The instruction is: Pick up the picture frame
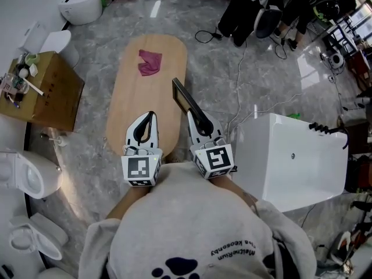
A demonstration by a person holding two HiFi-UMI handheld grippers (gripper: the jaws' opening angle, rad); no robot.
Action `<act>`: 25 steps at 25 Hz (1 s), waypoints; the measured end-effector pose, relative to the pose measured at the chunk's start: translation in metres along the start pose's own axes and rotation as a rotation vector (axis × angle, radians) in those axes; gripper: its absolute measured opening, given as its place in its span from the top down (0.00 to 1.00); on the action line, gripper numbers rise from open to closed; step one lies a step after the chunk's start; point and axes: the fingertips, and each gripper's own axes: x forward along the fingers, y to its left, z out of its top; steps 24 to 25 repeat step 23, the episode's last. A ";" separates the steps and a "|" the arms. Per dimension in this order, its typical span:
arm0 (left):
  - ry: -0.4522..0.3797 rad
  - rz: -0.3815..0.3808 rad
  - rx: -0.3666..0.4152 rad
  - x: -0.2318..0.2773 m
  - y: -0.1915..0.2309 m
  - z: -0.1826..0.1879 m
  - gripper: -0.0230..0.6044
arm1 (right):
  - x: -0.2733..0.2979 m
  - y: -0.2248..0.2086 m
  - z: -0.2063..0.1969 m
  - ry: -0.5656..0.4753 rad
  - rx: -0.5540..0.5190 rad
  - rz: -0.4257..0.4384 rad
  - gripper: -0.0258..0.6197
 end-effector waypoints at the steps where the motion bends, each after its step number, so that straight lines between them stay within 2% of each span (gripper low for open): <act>1: -0.001 0.007 0.000 -0.001 0.002 -0.001 0.95 | 0.000 0.000 -0.001 0.000 0.002 -0.002 0.94; 8: 0.008 0.013 -0.015 -0.004 0.003 -0.009 0.95 | -0.003 -0.006 -0.006 0.005 0.011 -0.012 0.94; 25: -0.017 -0.026 -0.024 0.000 -0.015 -0.011 0.95 | -0.010 -0.007 -0.014 0.010 -0.009 0.038 0.94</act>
